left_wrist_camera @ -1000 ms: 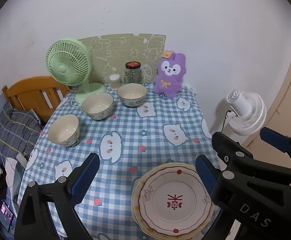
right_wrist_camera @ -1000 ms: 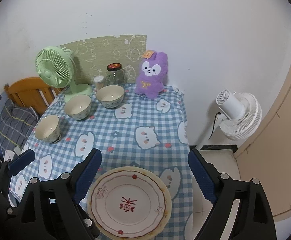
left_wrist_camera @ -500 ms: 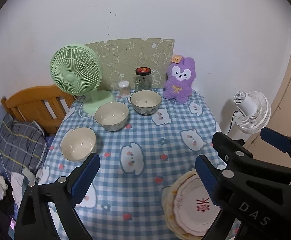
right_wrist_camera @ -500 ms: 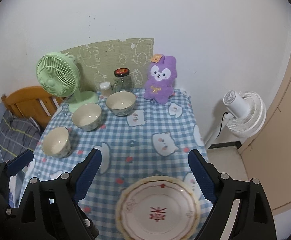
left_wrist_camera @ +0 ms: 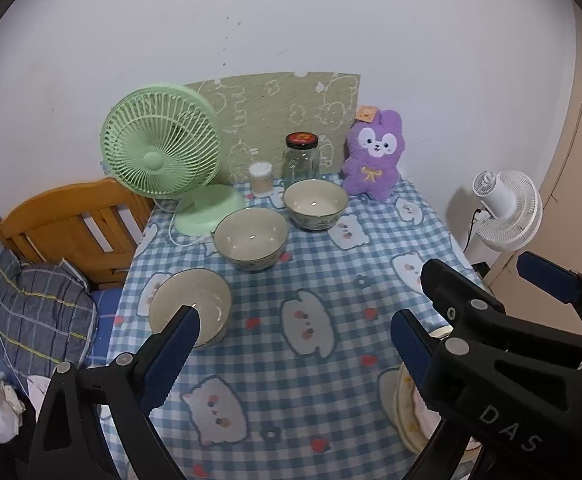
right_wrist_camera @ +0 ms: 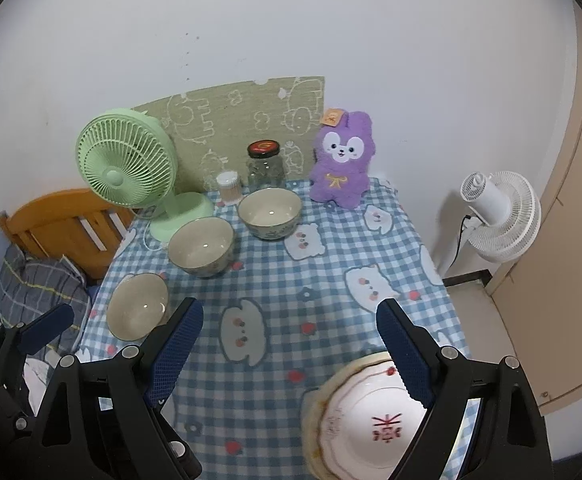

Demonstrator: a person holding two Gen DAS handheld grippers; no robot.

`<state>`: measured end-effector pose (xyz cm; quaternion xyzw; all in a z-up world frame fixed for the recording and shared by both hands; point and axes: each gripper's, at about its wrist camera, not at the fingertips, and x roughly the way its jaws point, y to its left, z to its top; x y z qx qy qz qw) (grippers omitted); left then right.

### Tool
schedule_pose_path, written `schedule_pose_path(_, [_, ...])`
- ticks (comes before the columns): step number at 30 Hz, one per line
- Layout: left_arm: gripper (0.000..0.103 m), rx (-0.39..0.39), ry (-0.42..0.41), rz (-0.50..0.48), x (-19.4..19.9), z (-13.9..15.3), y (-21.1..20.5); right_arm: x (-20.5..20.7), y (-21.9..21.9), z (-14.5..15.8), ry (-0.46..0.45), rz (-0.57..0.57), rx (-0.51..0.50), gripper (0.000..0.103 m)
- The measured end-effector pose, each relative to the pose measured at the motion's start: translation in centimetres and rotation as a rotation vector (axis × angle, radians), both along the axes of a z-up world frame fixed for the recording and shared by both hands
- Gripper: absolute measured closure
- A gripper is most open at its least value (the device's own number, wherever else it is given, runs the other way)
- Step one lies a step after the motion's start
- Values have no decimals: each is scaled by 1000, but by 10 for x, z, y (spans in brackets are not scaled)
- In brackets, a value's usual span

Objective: Organize plates and bowls
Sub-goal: 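Withdraw both tools from the plate stack and move toward the bowls, then push both tools to the rim of the cream bowl by the chair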

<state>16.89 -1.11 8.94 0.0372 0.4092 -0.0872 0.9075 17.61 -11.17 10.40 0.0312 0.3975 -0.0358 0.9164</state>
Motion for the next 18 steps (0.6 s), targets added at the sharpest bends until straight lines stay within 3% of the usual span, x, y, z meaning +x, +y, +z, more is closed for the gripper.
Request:
schedule_pose_path(12, [6,9,21,45,27,-22,69,27,65,-17,-30,32,-1,13])
schedule_pose_path(18, [8,12,42,68,48,-36,94,50,89,-34,11,32,33,13])
